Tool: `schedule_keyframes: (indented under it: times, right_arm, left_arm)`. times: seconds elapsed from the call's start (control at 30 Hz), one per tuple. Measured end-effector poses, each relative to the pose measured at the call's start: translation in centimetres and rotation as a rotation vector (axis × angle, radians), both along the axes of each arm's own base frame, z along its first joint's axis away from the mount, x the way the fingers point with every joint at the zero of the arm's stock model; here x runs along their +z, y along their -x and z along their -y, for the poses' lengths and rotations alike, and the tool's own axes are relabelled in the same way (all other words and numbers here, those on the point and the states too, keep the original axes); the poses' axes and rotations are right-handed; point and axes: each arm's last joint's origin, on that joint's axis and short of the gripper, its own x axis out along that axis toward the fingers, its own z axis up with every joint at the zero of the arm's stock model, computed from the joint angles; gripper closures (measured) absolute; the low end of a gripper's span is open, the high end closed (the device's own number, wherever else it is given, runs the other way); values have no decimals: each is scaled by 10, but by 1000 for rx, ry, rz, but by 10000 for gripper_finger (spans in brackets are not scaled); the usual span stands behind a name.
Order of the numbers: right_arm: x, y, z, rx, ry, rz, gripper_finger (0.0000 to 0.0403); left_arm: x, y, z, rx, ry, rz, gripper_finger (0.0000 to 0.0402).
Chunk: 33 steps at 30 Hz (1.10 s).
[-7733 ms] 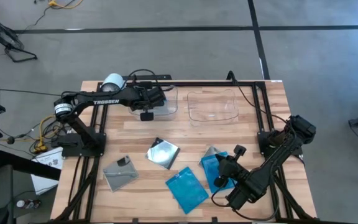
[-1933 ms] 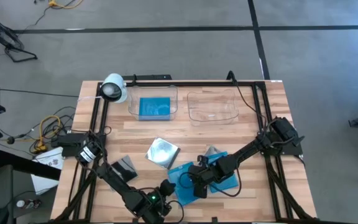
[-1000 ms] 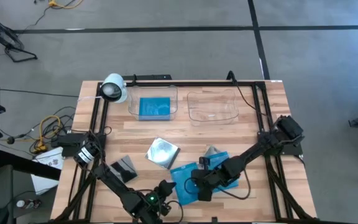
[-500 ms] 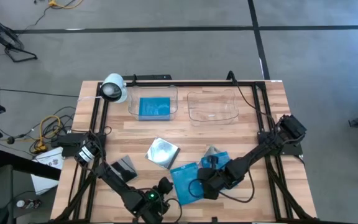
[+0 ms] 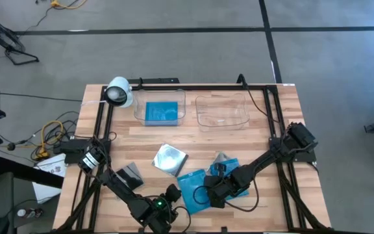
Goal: Pick & place jewel cases by type
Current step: Put the left blue cd case into the left transparent bin
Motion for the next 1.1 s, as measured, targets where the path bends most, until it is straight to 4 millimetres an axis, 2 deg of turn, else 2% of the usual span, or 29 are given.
schedule_keyframes:
  times: [0.57,1.1]
  right_arm:
    - [8,3,-2,9,13,47,403]
    - [7,5,0,-3,8,9,403]
  left_arm:
    - [0,1,0,13,17,0,274]
    - [0,1,0,13,18,0,274]
